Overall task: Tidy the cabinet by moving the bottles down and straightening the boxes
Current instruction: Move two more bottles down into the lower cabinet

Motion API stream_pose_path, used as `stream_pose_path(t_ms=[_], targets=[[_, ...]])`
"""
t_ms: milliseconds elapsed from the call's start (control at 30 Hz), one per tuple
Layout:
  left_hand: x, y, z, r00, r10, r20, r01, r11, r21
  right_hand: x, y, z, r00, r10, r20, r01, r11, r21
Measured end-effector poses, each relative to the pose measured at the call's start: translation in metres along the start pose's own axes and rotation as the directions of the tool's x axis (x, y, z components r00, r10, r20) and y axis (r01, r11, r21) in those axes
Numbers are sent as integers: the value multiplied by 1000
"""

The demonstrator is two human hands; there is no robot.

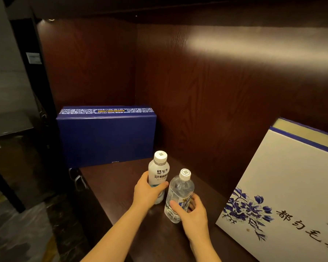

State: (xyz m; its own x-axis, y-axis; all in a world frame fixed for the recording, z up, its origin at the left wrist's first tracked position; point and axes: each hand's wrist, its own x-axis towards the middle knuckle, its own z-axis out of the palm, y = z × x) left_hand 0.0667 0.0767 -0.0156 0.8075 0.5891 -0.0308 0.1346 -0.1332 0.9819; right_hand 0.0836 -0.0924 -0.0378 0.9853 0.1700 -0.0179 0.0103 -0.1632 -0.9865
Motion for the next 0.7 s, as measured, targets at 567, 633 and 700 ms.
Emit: stream_pose_path(t_ms=[567,633,700], targets=[[-122,24,-84,977,213,-13,-212,976,43,-114,-57,-29,982,-187,-25,188,979,80],[-144,36,-97,966,257,-13,-256,965,63,-136,-72,-34,973,-228,-34,230,971,69],[-167,48,-109,956,293,-5,-292,954,70,-160,-86,-40,965,-257,-51,260,963,70]])
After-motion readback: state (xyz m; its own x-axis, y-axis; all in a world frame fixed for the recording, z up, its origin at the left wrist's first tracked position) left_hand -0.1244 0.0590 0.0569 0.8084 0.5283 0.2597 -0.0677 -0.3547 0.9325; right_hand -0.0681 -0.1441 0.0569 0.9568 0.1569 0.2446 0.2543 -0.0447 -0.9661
